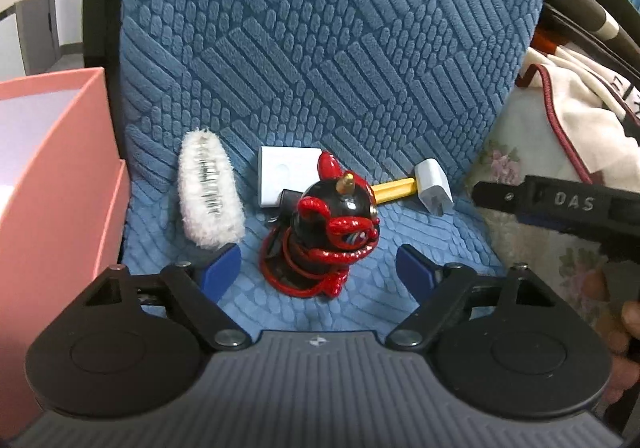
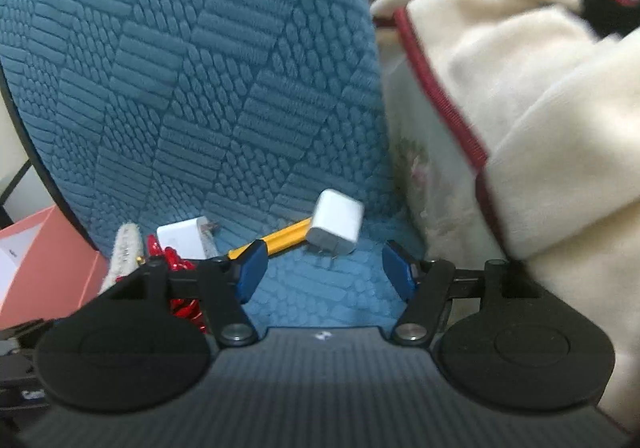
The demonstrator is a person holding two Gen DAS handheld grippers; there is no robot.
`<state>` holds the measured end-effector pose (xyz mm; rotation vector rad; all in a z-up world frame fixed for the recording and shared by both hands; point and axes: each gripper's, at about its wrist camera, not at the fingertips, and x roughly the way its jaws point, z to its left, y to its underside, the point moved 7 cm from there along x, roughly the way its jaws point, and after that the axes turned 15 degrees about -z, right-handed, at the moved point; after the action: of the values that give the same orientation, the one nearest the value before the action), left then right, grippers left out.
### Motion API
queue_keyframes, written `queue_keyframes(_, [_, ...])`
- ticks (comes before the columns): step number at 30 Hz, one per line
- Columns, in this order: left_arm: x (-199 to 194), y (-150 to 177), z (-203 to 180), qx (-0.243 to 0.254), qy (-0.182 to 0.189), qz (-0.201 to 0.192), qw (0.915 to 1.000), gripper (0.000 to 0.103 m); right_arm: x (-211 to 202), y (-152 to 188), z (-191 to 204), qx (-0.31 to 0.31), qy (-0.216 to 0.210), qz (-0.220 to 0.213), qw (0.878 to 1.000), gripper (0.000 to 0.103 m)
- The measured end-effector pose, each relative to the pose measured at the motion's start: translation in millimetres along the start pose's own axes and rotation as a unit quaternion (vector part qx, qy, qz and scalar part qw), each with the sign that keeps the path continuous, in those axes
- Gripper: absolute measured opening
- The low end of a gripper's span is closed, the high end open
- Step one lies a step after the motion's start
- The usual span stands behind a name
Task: Organize rigid objects
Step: 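Grasp the red figurine with the left tool while the right tool grasps the white charger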
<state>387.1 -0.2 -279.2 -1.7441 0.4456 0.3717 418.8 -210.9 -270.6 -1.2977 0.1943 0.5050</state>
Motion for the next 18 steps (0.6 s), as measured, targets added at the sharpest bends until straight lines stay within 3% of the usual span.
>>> queue_keyframes(6, [16,-1,-2,-0.013,0.009,0.003,0.9999,0.087,26,0,-3,0.034,-0.007,0.015,0.999,0.065])
queue_keyframes(10, [24,-1,-4,-0.01,0.002,0.002,0.9999,0.081,45,3,-5,0.031,0.0,0.028,0.999,0.055])
queue_keyframes(18, [40,-5,4,-0.037,0.006,0.006,0.9993,0.074,86,10,-14,0.045,0.013,0.045,0.998,0.055])
